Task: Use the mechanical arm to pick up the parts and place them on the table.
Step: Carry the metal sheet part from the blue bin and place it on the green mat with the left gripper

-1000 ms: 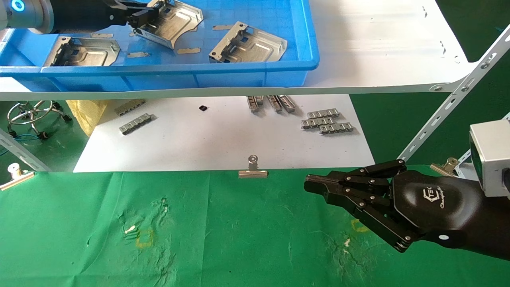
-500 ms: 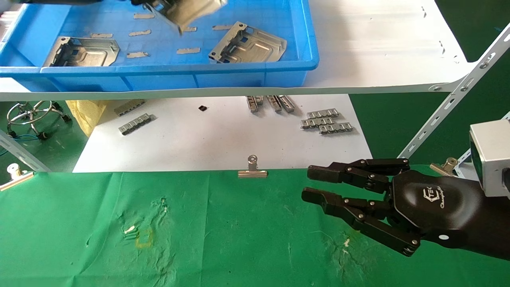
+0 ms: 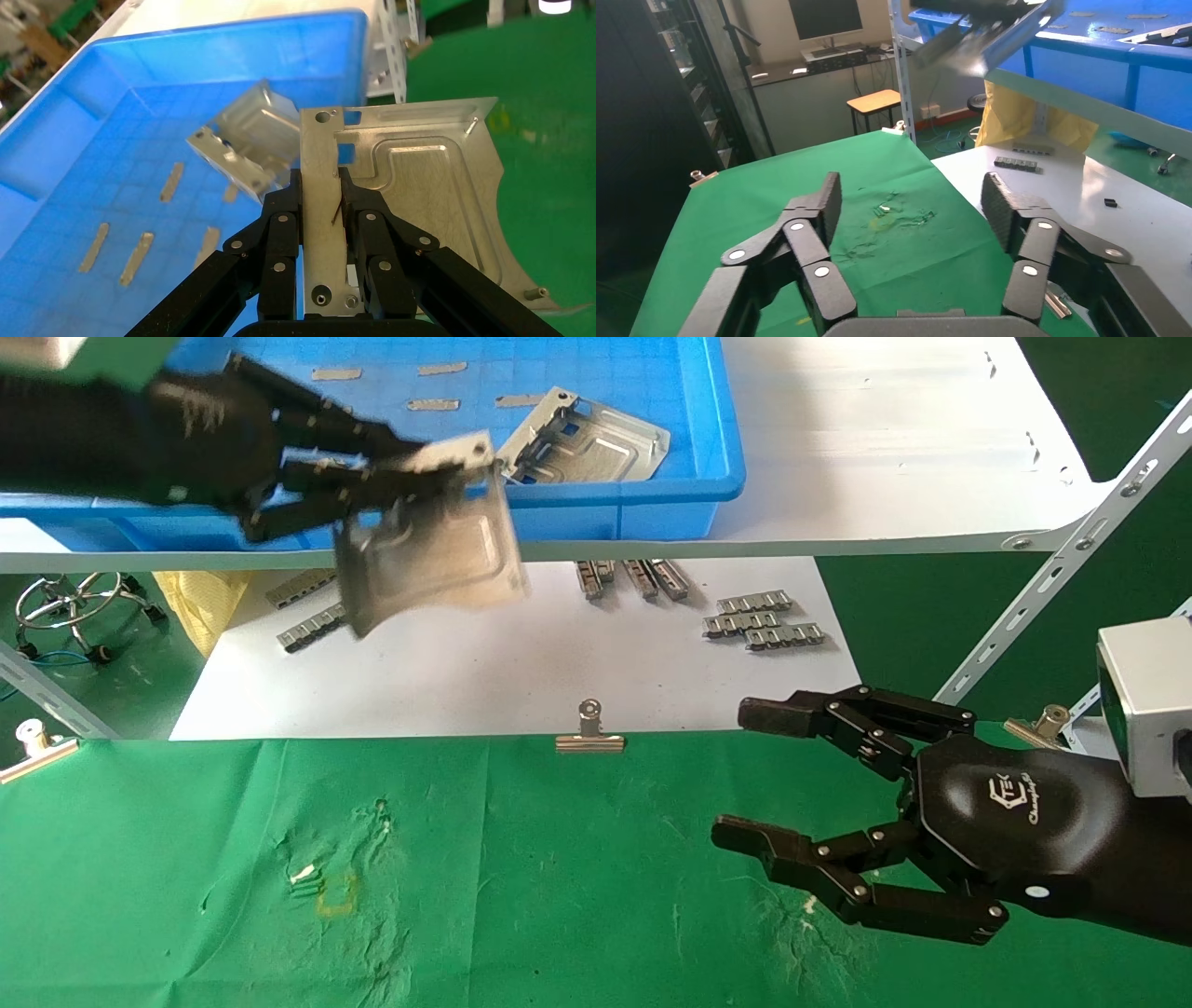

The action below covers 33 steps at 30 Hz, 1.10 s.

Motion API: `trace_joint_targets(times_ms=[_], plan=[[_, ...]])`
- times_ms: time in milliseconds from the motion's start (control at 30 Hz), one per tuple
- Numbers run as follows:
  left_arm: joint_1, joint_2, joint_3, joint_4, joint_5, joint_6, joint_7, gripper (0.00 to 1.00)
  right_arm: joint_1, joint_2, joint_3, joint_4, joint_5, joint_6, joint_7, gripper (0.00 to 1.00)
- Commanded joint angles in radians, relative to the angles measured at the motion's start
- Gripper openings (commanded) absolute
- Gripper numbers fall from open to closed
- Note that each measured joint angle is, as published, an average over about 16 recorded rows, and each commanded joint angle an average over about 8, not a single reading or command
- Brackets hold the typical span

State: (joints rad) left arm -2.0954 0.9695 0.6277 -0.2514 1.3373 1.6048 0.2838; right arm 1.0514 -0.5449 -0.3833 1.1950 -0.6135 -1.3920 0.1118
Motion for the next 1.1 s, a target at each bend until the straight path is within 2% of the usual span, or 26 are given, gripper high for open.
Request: trace_joint_targets(times_ms=[33, 267, 400, 633, 833, 900, 1100], plan=[[0.024, -0.023, 0.006, -0.034, -0.023, 0.011, 0.045, 0.0, 0.0, 0.0, 0.0, 0.0, 0.0, 0.0, 0.0, 1.0], [0.178, -0.181, 0.187, -0.268, -0.166, 0.007, 0.141, 0.0, 0.0, 0.0, 0.0, 0.0, 0.0, 0.0, 0.0, 1.0], [0.233, -0.227, 0.296, -0.294, -0.209, -0.001, 0.196, 0.0, 0.0, 0.0, 0.0, 0.0, 0.0, 0.0, 0.0, 1.0], [0.288, -0.208, 0.424, -0.179, -0.223, -0.011, 0.303, 0.0, 0.0, 0.0, 0.0, 0.0, 0.0, 0.0, 0.0, 1.0], [0.324, -0.157, 0.475, -0.073, -0.222, -0.023, 0.421, 0.01, 0.0, 0.0, 0.0, 0.0, 0.0, 0.0, 0.0, 1.0], [0.33, -0.14, 0.48, -0.036, -0.226, -0.028, 0.454, 0.11, 0.0, 0.0, 0.0, 0.0, 0.0, 0.0, 0.0, 1.0], [0.332, -0.096, 0.485, 0.069, -0.233, -0.051, 0.515, 0.83, 0.0, 0.0, 0.0, 0.0, 0.0, 0.0, 0.0, 1.0]])
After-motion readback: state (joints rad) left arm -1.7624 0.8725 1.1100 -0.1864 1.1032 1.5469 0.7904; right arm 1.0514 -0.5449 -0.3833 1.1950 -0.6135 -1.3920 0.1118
